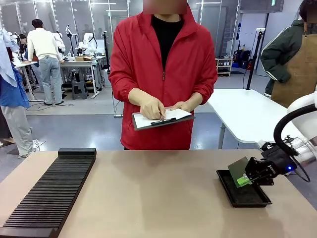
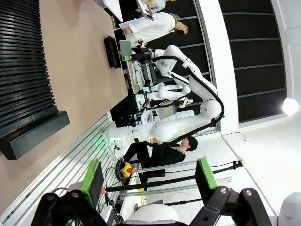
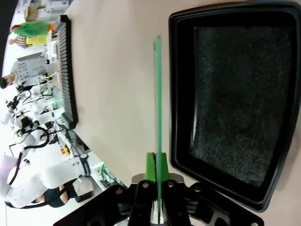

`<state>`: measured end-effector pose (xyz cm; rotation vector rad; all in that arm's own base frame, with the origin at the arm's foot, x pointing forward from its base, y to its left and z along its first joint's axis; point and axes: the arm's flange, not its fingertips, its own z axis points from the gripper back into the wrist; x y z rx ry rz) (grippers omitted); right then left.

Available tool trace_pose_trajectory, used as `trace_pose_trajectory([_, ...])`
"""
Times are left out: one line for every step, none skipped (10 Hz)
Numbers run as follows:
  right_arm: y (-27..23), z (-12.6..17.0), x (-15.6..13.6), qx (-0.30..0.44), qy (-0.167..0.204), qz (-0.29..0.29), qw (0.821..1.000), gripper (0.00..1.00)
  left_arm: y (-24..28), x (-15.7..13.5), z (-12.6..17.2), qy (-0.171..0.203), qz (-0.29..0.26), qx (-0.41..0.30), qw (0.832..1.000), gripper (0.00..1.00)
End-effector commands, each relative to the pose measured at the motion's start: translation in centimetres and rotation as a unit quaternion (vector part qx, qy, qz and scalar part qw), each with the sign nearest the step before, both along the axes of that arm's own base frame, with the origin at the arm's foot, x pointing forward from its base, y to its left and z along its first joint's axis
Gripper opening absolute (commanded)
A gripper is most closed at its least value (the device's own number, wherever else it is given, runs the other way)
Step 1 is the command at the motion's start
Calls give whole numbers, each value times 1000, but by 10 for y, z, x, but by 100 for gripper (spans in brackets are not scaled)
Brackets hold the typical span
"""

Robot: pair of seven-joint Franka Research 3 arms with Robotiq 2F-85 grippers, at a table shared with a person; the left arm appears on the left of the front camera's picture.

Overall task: Inspect the PCB.
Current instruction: Place the Blank PCB in the ESD tray.

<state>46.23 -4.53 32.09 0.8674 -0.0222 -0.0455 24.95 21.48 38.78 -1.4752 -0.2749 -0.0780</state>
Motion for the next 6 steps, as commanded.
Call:
trace_pose_trajectory([10,-3,6,-46,11,-10,999,3,-1,-3,3,0,-3,5,1000,100])
trace_pose_trajectory([13,-6,9,-53,6,-16,998,3,-1,-3,3,0,-3,5,1000,100])
trace_pose_trajectory([19,-8,11,-65,8,-14,998,3,-1,-3,3,0,-3,5,1000,100])
trace_pose_trajectory([24,-11,12,-86,9,-12,996,3,-1,-3,3,0,-3,5,1000,100])
trace_pose_trajectory([25,-12,14,-87,11,-12,996,3,-1,-3,3,0,-3,5,1000,100])
trace_pose_trajectory([26,-14,15,-89,14,-15,996,3,-1,-3,3,0,-3,5,1000,100])
